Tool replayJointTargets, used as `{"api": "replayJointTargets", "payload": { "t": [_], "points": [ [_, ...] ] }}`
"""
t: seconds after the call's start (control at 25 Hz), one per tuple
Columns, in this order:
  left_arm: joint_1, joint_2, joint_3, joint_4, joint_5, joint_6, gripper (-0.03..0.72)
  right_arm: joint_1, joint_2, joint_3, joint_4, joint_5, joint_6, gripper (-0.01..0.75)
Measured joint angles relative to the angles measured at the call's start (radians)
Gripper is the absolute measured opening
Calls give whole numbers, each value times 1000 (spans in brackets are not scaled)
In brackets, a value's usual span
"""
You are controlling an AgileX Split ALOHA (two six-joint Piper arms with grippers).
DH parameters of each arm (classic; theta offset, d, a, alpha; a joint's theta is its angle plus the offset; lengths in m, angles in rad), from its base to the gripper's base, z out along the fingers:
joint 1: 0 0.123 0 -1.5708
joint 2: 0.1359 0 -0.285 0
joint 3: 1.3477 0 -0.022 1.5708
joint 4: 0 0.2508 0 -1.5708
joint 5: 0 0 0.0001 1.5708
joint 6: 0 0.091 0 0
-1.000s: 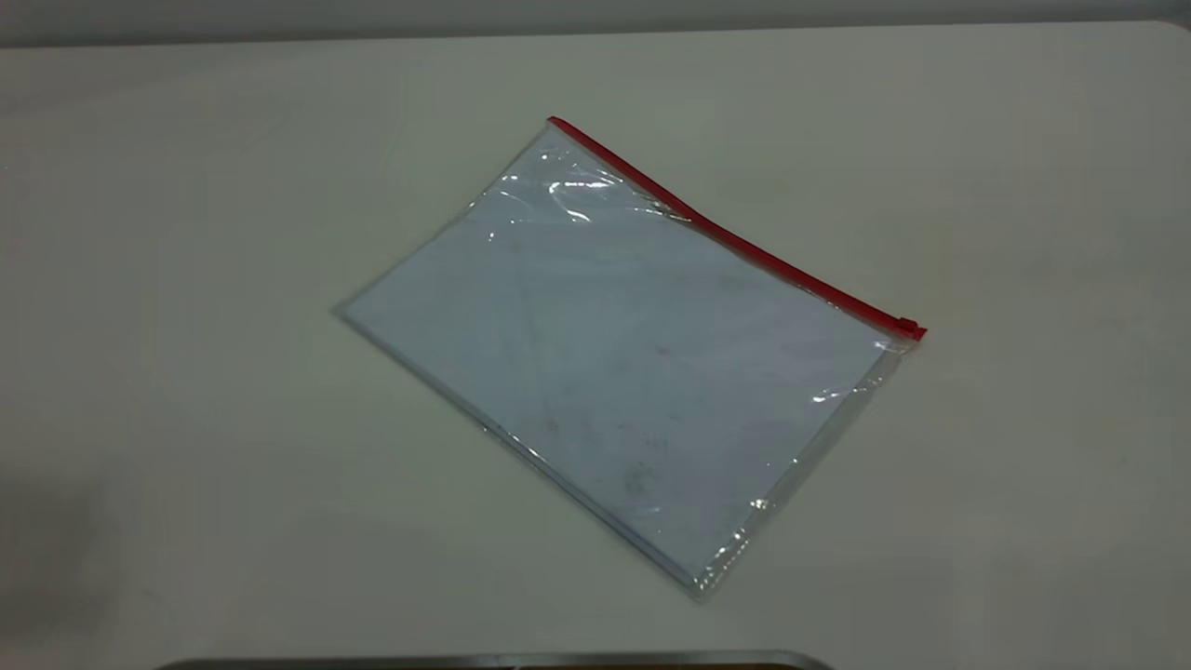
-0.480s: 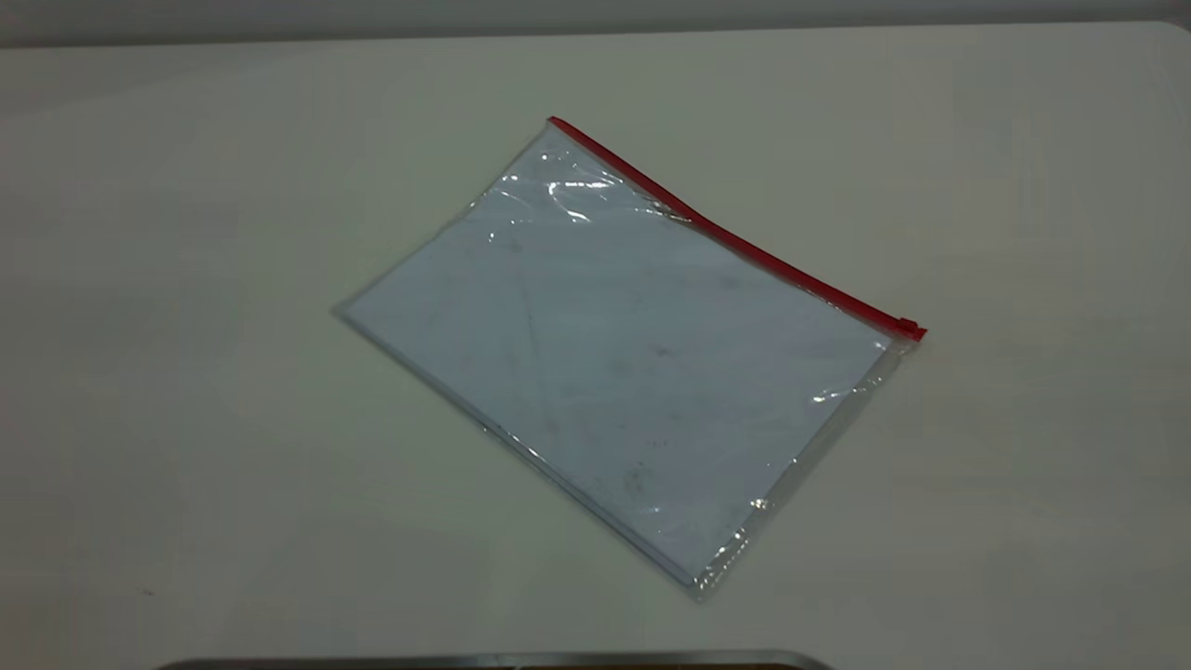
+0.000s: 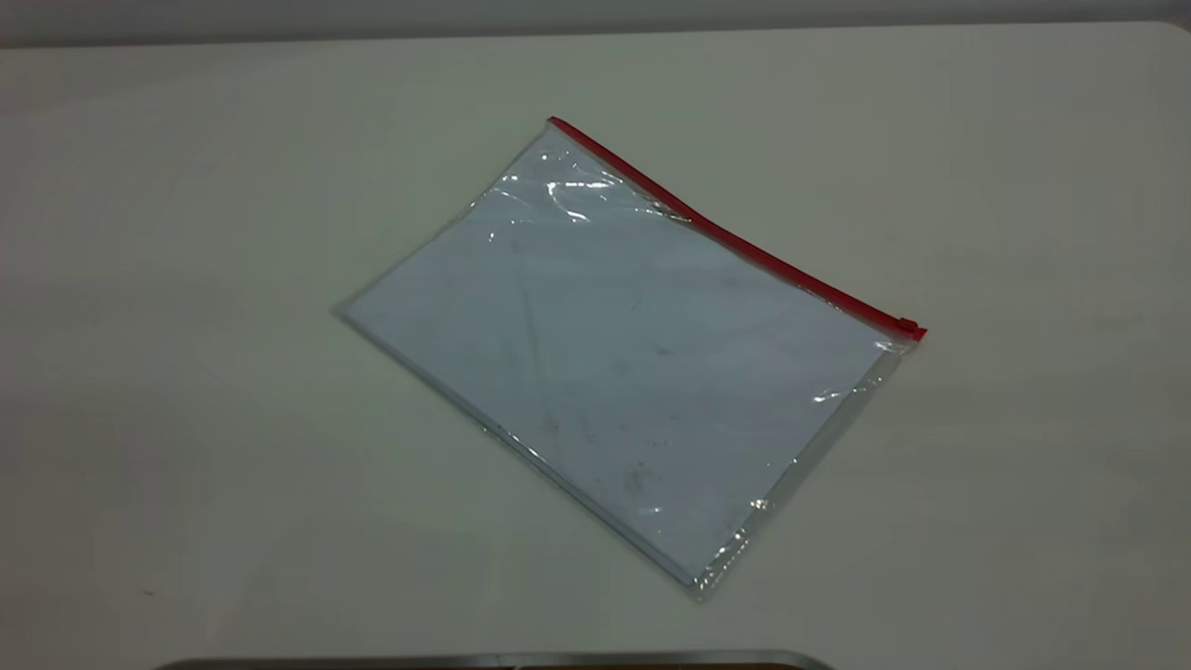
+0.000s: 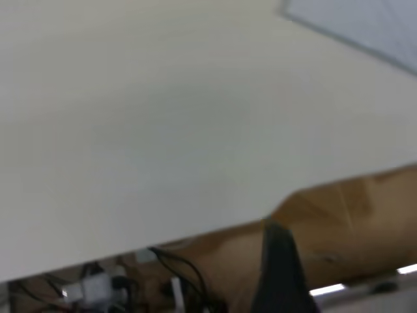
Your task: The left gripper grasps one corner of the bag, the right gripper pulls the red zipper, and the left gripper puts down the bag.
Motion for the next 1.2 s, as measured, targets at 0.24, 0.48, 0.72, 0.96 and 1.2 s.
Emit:
{"api": "replayJointTargets", "payload": {
  "t": [0.24,0.48,0.72,0.96,1.2],
  "points": [
    [0,-21,66,-18,-9,18,590,0,0,4,-18,0,3,585],
    [0,-21,88,-7,-37,21,590,0,0,4,-10,0,3,585],
    [0,-21,88,-7,-40,21,590,0,0,4,-9,0,3,585],
    [22,-34,88,-7,-43,22,590,0,0,4,-9,0,3,585],
    [180,-148,88,-6,-44,17,590,0,0,4,-9,0,3,585]
  ]
}}
